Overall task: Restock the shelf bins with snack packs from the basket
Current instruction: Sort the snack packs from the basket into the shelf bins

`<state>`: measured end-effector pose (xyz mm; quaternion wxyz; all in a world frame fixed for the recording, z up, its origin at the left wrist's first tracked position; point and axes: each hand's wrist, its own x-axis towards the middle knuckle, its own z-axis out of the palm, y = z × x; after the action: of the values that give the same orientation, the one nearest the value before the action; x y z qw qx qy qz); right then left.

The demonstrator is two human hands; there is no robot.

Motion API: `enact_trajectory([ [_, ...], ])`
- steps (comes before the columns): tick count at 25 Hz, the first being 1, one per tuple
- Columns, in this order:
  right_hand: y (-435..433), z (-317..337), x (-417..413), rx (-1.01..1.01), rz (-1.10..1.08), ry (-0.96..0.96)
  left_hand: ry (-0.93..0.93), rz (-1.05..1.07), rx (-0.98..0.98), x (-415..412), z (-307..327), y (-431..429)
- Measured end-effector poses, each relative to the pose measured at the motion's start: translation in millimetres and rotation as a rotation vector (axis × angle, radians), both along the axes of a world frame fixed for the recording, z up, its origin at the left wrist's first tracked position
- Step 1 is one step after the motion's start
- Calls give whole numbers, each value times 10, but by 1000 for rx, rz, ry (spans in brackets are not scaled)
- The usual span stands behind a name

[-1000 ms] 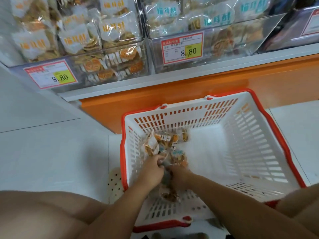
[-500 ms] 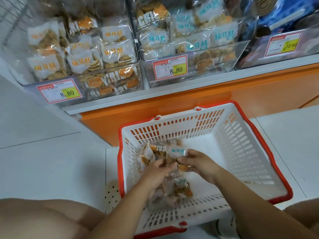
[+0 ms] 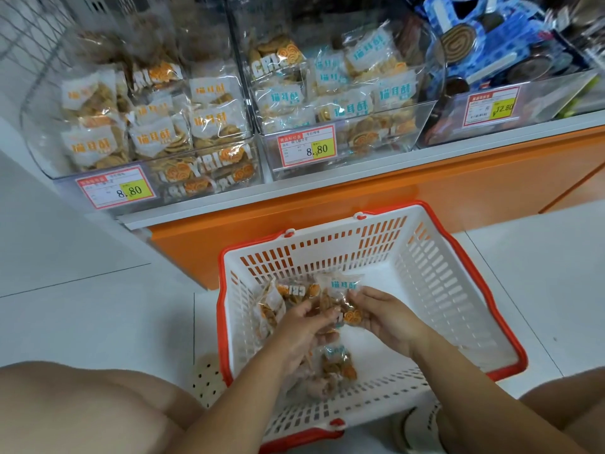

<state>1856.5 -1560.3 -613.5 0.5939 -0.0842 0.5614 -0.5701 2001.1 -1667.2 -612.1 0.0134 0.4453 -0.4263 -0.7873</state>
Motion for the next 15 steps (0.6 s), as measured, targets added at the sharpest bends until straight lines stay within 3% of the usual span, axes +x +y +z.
enact_trajectory([
  [6, -38, 186, 8, -62, -34, 20, 26, 10, -68, -21, 170, -35],
  [11, -185, 575, 15, -109, -207, 246, 71, 41, -313, -175, 687, -133],
  [15, -444, 1206, -79, -277, -240, 387, 176, 3, -539, -305, 1361, -380],
])
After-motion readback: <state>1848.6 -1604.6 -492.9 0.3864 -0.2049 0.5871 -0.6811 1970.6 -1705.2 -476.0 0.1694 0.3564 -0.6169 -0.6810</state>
